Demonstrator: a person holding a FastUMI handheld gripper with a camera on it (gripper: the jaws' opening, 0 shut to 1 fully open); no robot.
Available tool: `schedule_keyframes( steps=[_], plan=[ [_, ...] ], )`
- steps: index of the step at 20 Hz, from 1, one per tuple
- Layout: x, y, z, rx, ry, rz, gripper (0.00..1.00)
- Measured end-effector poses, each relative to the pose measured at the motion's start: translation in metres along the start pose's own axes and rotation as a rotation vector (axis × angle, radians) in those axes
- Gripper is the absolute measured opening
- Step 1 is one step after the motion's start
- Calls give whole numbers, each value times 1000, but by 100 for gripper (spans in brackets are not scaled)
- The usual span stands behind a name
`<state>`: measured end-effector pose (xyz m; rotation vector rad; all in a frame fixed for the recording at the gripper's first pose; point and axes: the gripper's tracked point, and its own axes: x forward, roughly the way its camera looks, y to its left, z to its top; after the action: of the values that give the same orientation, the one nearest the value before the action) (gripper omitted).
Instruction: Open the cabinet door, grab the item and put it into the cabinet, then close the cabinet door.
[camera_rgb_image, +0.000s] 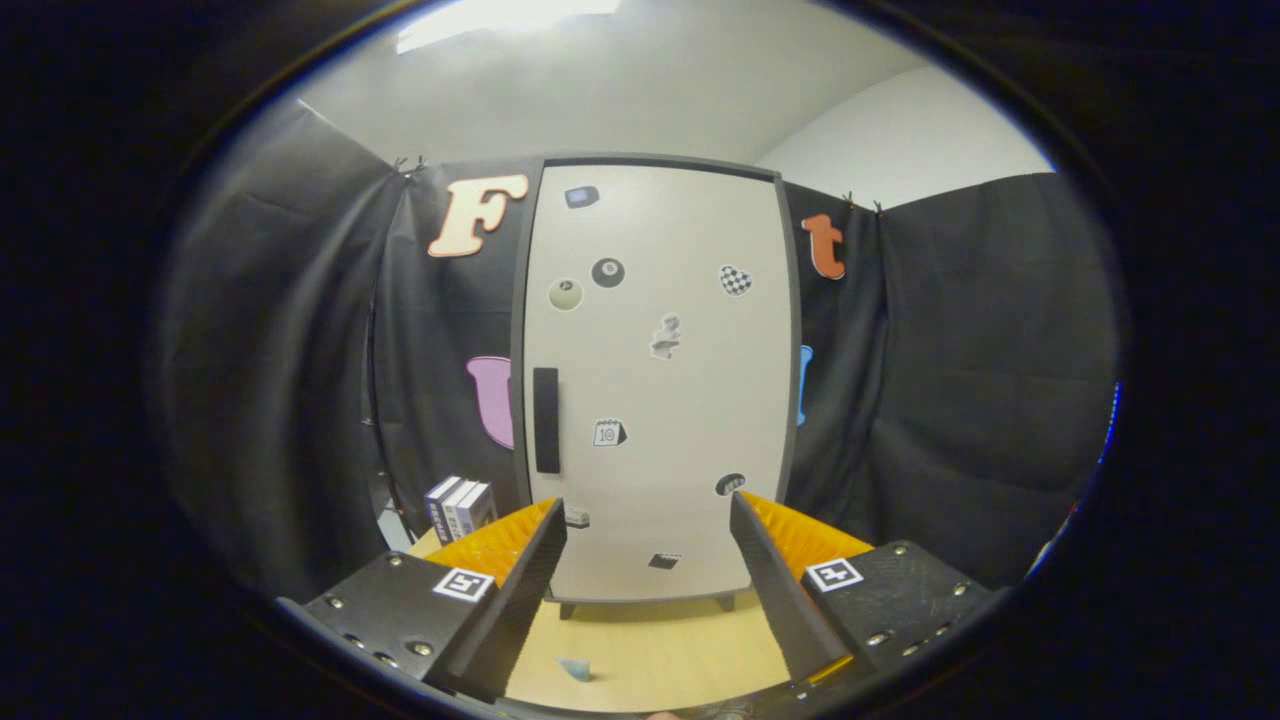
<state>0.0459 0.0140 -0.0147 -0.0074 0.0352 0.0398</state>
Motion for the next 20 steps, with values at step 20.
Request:
schedule_keyframes(
  steps=[20],
  plan=[
    [196,119,-12,28,30,171,98]
  ],
)
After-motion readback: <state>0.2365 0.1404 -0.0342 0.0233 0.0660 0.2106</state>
